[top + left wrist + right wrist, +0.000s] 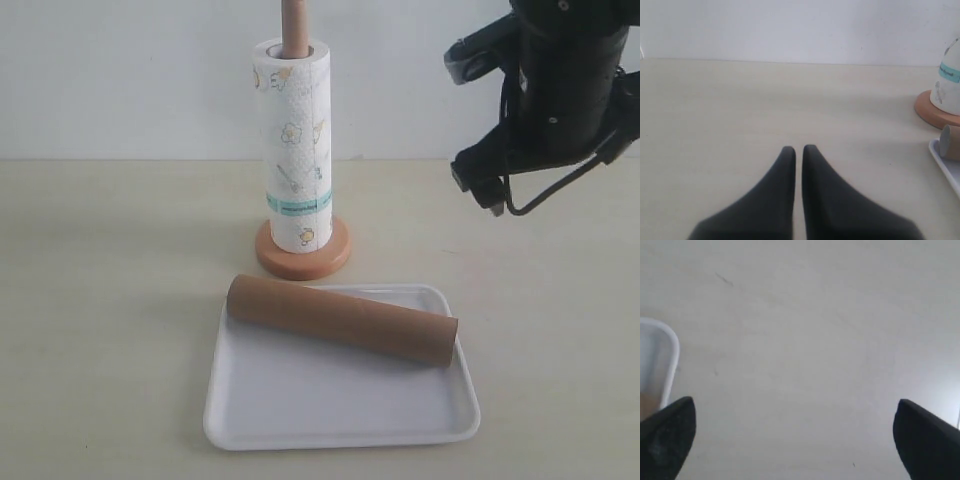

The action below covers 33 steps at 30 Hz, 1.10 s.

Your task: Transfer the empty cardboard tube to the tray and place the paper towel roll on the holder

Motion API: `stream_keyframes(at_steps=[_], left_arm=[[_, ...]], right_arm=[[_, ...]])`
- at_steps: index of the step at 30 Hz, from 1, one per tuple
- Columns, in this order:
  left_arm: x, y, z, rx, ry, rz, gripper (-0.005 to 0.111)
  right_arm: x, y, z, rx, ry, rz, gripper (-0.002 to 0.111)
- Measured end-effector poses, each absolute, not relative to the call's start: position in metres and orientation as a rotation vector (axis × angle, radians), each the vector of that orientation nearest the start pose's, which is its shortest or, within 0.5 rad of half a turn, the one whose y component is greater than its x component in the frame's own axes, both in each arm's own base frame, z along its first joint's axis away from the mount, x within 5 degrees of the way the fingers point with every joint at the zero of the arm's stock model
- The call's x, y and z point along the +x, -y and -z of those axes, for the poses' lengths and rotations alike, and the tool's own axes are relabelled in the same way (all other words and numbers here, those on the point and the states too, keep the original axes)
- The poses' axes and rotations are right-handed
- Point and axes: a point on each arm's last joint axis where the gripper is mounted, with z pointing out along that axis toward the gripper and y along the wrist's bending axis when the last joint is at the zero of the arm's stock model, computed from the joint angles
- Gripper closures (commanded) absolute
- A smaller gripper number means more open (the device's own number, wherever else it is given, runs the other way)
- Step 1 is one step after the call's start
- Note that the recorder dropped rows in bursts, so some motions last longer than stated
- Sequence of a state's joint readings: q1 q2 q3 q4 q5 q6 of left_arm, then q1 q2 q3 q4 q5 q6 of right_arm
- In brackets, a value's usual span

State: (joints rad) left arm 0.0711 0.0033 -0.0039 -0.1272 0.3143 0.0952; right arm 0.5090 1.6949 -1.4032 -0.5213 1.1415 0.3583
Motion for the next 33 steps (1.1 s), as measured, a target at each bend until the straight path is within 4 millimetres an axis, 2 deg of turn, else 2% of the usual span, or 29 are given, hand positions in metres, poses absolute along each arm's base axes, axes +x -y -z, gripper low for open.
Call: stream_keyframes(at_steps=[2,4,6,7,14,22,33], left_arm=[[0.054,0.000,-0.186,-0.059,-1.794,0.003,0.102],[0.054,0.000,-0.186,-0.059,-1.794,0.003,0.102],[0.054,0.000,-0.186,-0.059,-1.794,0.003,0.102],[0.054,0.000,-0.186,-0.059,-1.794,0.003,0.102],[0.054,0.000,-0.186,-0.059,-1.794,0.003,0.102],[0.054,0.000,-0.186,-0.059,-1.794,0.003,0.102],[0.054,0.000,-0.186,-0.059,-1.794,0.003,0.102]], right_arm=[[0.319,-0.130,-0.290,-0.430,-2.694,0.534,0.031],[0.317,-0.129,-0.290,-0.435,-2.710,0.542,0.062],[0.316,-0.130,-0.289,-0.435,-2.729,0.523,0.102],[0.315,-0.131,-0.288,-0.434,-2.744,0.498,0.107],[0.308,-0.142,-0.284,-0.467,-2.832,0.320,0.106],[0.298,-0.157,-0.280,-0.397,-2.940,0.034,0.106],[0.296,-0.160,-0.280,-0.404,-2.951,-0.006,0.106]])
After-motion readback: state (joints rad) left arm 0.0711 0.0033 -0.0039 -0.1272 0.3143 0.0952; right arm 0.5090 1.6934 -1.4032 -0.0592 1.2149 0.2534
